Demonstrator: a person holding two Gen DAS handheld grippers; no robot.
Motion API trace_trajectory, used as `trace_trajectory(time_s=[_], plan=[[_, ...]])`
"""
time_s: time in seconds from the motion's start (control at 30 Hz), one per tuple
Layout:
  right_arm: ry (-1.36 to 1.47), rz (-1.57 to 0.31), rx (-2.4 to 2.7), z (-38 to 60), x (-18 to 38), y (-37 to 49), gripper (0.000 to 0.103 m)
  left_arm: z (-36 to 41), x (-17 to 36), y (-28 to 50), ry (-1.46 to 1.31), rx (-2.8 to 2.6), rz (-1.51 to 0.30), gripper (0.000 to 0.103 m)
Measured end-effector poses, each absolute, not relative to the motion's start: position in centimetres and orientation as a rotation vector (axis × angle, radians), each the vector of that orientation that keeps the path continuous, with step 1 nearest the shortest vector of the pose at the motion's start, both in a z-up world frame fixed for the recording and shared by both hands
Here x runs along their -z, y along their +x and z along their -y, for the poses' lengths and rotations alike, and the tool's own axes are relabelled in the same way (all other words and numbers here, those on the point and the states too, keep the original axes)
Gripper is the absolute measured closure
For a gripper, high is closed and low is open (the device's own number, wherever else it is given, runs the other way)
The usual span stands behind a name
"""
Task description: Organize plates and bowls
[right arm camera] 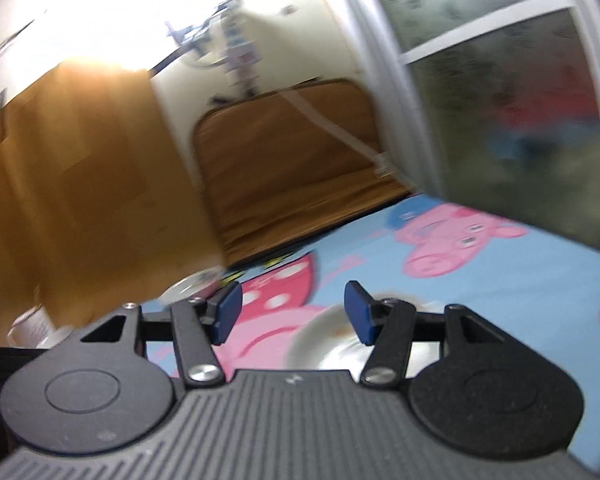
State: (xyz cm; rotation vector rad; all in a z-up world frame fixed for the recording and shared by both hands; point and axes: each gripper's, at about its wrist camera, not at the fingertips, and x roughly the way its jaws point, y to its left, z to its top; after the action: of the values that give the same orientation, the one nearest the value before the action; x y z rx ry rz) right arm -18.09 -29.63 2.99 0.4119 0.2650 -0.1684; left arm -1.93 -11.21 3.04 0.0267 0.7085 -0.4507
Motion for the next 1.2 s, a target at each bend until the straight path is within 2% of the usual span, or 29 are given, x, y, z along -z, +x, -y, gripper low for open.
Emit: trace_trajectory(time_s=[0.3,0.4,0.47,0.5,0.53,0.57,0.63,0.8,1.2], plan=[[0.339,-0.329,0.074,24.8,-2.8,-17.7,0.044,9.2,-0.9,-1.4,0.086,0.384,-0.689,0.078],[0.332,-0.332,0.081,24.8,-3.1,-17.6,0.044,9.7,-0.6,-1.3,0.134,0.328,-0.661,0.068],[0.330,-0.334,0.082,24.7,-3.1,-17.6,0.044,9.6,-0.5,-1.1,0.141,0.272,-0.657,0.043],[0.328,-0.336,0.081,24.4,-3.0,-17.7,0.044,9.3,-0.4,-0.8,0.130,0.254,-0.664,0.037],[0.327,-0.339,0.080,24.3,-3.0,-17.6,0.044,9.0,-0.3,-0.5,0.116,0.229,-0.676,0.015],[0.326,-0.343,0.078,24.2,-2.9,-17.6,0.044,8.6,-0.3,-0.2,0.095,0.214,-0.690,0.001],[0.325,-0.348,0.072,23.9,-2.8,-17.7,0.044,7.6,-0.2,0.2,0.017,0.239,-0.709,0.000],[0.331,-0.363,0.062,23.5,-2.6,-17.8,0.044,8.2,0.2,-0.9,0.114,0.259,-0.682,0.000],[0.351,-0.355,0.056,23.4,-2.5,-17.9,0.044,8.0,0.3,-1.3,0.092,0.249,-0.676,0.000]])
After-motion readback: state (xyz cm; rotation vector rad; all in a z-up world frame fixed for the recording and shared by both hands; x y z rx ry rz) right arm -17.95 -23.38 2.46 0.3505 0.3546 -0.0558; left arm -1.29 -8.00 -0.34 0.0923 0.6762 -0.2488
